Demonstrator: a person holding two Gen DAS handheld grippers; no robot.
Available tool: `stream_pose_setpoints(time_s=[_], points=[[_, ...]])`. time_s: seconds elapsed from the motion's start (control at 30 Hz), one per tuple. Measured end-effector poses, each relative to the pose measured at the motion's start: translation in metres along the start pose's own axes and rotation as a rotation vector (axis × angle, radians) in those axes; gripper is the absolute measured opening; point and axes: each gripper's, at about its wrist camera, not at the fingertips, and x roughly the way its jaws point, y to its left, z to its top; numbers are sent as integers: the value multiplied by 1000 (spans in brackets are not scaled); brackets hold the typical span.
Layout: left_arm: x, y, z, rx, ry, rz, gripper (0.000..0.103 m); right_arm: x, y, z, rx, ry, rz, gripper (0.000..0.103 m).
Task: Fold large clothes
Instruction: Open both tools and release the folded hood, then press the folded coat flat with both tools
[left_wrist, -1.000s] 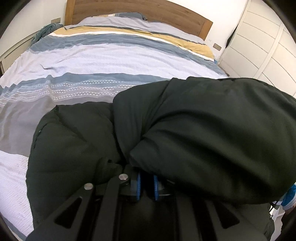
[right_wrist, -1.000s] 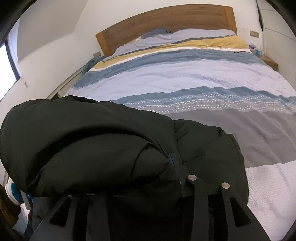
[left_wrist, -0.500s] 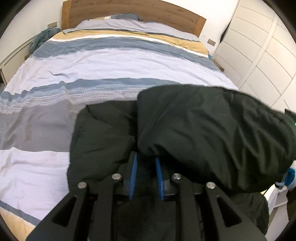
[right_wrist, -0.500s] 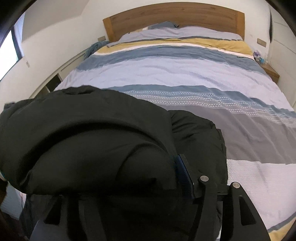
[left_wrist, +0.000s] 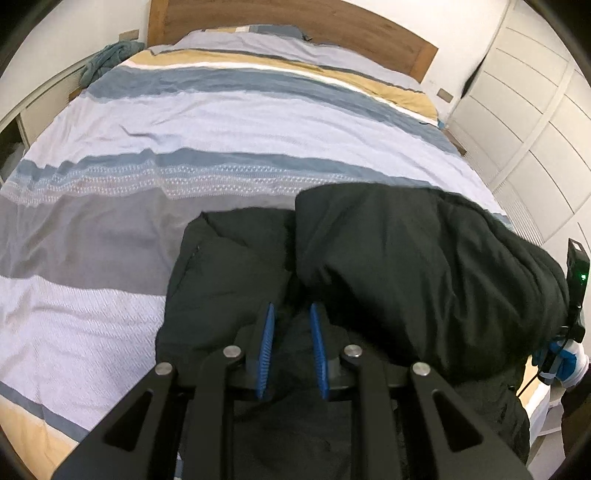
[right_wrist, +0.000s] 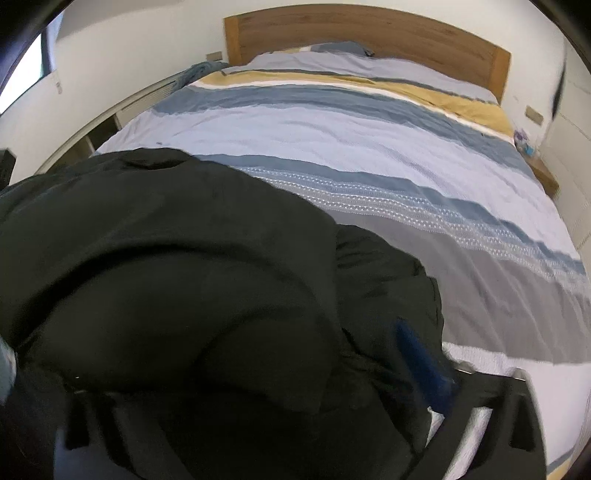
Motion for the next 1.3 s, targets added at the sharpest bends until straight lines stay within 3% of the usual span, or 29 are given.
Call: stream_pose_setpoints(time_s=[0.23,0.4,0.6,0.73,0.8,0.93,1.07,1.3], points=[[15,-7,-6,-22,24,1,20,-6,0,-5,-139,-21,53,102],[11,-23,13,-11,-8,-30,20,-44,-17,3,-84,-46,136,103],[14,-55,49,26,-57,-77,20,-82,-19,42,38,-142,260,103],[27,-73,62,38,-68,-92,20,-55,3,69,84,-133,264,102],[25,-76,66,38,-87,-93,20,-37,11,76,104,-109,259,94],[20,-68,62,38,-81,-92,20,-16,21,91,133,-108,273,90],[10,-53,56,34,-81,-68,20,-16,15,113,175,-160,307,89],[-1,-47,85,-3,-148,-88,20,2,21,140,114,-95,221,89]])
